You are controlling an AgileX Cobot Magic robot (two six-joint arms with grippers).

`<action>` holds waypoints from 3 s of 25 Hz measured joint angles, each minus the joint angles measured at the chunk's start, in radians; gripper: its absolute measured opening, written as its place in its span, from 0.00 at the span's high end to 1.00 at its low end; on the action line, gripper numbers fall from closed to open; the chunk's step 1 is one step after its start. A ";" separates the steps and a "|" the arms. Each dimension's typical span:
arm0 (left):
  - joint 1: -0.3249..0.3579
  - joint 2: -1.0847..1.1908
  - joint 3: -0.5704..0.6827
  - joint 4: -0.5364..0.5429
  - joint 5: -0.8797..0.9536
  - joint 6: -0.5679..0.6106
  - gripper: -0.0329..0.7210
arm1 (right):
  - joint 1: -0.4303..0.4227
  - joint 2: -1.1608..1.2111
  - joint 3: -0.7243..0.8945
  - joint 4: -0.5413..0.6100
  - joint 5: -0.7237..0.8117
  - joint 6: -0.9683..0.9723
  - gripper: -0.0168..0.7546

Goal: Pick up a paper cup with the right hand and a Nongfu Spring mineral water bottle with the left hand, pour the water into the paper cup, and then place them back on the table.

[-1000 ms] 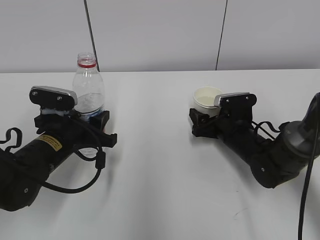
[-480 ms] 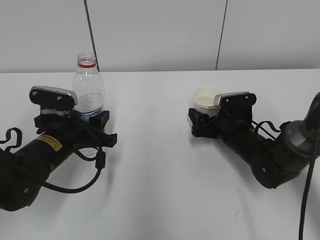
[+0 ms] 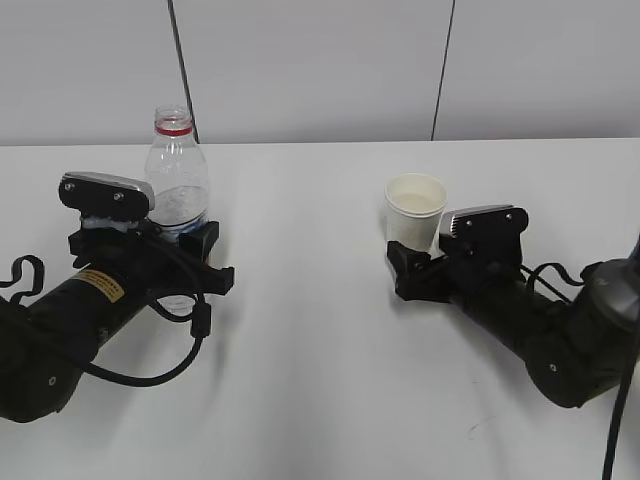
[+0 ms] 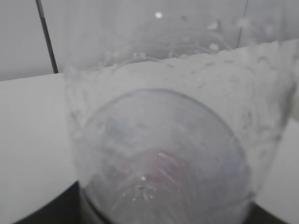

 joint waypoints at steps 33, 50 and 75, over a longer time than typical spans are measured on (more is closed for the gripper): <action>0.039 0.162 -0.228 -0.054 -0.040 -0.003 0.54 | 0.000 -0.308 0.310 0.043 -0.004 0.002 0.21; 0.039 0.154 -0.228 -0.086 -0.027 0.002 0.25 | 0.000 -0.308 0.310 0.045 -0.004 0.002 0.21; 0.037 -0.148 -0.011 -0.041 0.074 0.016 0.25 | 0.000 -0.428 0.413 0.043 -0.004 0.002 0.21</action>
